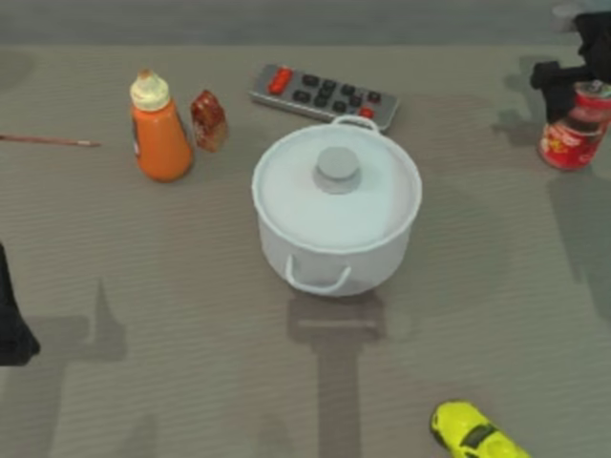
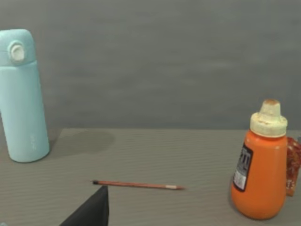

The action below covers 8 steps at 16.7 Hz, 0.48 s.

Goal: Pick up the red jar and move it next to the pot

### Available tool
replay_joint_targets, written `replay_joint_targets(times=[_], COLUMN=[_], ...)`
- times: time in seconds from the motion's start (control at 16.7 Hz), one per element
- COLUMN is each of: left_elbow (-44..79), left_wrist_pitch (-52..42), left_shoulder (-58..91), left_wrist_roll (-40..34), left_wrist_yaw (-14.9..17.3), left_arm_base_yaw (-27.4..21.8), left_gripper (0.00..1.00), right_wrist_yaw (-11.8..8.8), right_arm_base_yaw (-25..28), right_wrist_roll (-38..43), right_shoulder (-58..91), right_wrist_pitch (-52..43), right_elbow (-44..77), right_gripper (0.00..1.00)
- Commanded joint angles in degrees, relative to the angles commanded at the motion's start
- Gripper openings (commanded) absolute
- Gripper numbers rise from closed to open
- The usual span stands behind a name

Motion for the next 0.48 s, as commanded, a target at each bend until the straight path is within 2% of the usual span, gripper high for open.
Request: replay_joint_targets(times=[0.18, 0.48], left_elbow=[0.0, 0.0], left_wrist_pitch=[0.0, 0.0], left_shoulder=[0.0, 0.0], left_wrist_roll=[0.0, 0.0], left_wrist_yaw=[0.0, 0.0], left_arm_base_yaw=[0.0, 0.0], left_gripper=[1.0, 1.0], right_wrist_yaw=[0.0, 0.0], right_arm_base_yaw=[0.0, 0.0], right_wrist_roll=[0.0, 0.0], right_shoulder=[0.0, 0.0], right_wrist_pitch=[0.0, 0.0], right_elbow=[0.0, 0.0], right_gripper=[0.02, 0.0])
